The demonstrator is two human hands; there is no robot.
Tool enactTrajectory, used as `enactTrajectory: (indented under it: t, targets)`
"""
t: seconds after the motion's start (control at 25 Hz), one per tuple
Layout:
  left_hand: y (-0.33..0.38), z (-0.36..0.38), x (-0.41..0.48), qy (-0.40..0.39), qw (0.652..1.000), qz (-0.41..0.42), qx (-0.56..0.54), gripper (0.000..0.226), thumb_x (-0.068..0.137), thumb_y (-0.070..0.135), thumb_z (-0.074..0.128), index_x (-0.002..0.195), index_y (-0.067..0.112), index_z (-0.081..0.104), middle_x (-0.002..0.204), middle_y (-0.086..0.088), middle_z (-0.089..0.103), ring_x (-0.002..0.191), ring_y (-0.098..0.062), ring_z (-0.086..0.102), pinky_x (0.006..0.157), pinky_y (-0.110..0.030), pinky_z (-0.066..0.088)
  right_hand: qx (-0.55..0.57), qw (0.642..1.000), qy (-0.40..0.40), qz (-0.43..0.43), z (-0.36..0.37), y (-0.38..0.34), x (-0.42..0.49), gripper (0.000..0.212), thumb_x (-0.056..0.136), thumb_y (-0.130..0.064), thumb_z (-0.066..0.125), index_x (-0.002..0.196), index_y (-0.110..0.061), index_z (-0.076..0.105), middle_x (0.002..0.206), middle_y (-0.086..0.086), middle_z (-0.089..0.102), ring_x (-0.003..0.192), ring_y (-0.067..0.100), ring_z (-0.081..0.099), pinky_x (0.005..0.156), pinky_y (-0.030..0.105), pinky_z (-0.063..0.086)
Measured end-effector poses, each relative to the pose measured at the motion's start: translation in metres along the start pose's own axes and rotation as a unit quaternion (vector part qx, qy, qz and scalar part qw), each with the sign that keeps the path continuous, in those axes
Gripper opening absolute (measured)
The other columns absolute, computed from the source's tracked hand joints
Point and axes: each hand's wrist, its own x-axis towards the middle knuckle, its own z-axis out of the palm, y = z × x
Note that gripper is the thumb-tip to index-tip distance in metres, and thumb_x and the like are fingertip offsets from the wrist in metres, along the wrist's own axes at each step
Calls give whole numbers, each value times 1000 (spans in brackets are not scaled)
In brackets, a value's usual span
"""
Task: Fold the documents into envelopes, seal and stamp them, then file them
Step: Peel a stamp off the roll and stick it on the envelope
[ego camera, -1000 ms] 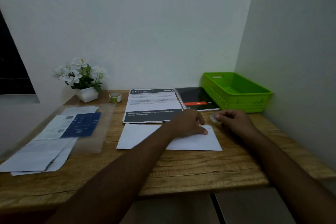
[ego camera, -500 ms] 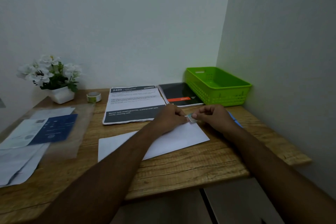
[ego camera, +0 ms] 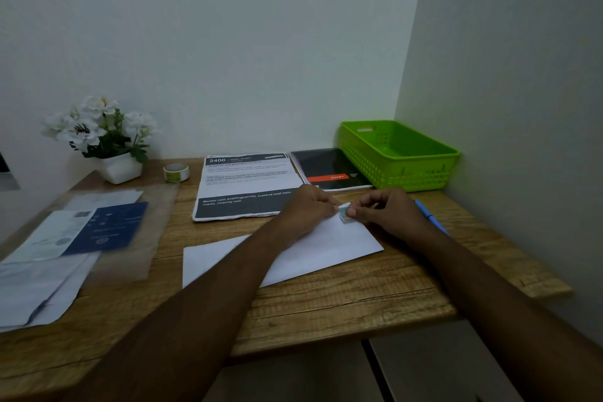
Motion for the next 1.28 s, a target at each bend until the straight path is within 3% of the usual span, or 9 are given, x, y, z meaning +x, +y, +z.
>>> enactTrajectory:
  t: [0.12,0.24,0.44,0.6,0.72,0.88,1.0,1.16,1.28]
  targets:
    - [3,-1,-1,2,1000,-8,-4,17,80,8,62,77,17,75,76,-6,71,71,-16,63,69,-29,50,-11,1000,3,1,1,1,0,9,73,-20,82,71,-24,75,64,-10,70,54,-5,56,48,10,41]
    - [4,1,-2,-1,1000,-13,-1,16,79,11,60,72,5,73,72,-18,68,63,-21,57,61,-32,43,-9,1000,6,-1,2,2,1,7,73,-20,83,71,-22,76,62,-9,70,54,-3,57,48,11,43]
    - [2,2,-3,-5,999,36,21,6,77,19,74,73,15,76,71,-4,70,64,-9,58,62,-26,45,5,1000,10,-6,3,1,0,13,67,-26,86,70,-18,77,68,1,74,58,4,62,50,15,47]
    - [0,2,-1,11,997,64,45,4,78,16,74,76,16,77,72,-2,71,63,-7,59,61,-25,47,7,1000,10,-17,3,1,-2,17,63,-30,88,67,-20,75,71,3,75,62,9,64,54,21,50]
    - [-1,3,-1,12,993,89,72,5,78,17,73,77,14,77,68,0,70,54,4,55,53,-14,43,2,999,37,-16,1,1,-2,30,58,-28,91,76,-18,69,75,5,74,68,13,67,62,30,53]
    - [0,4,-2,18,991,110,81,9,78,22,73,71,23,77,59,10,67,50,5,54,51,-13,42,20,1000,-1,-2,3,2,-1,17,68,-21,86,77,-20,72,70,2,75,67,8,70,59,19,53]
    - [2,4,-3,25,990,115,74,20,76,31,76,57,31,72,53,13,63,50,3,53,50,-16,41,53,999,-7,1,3,2,0,12,72,-13,82,80,-14,75,74,6,76,72,13,72,63,18,56]
    - [4,6,-2,53,986,119,103,18,77,25,75,60,20,71,56,7,62,52,-5,54,56,-25,44,70,995,-68,11,0,-1,-2,26,69,-5,83,94,-10,74,82,9,76,75,12,72,65,18,55]
    - [7,9,-4,65,983,125,116,14,77,22,75,67,13,75,59,3,64,55,-8,57,58,-26,46,65,995,-80,10,2,-2,-3,20,68,-5,83,85,-14,75,75,4,76,69,8,72,57,13,50]
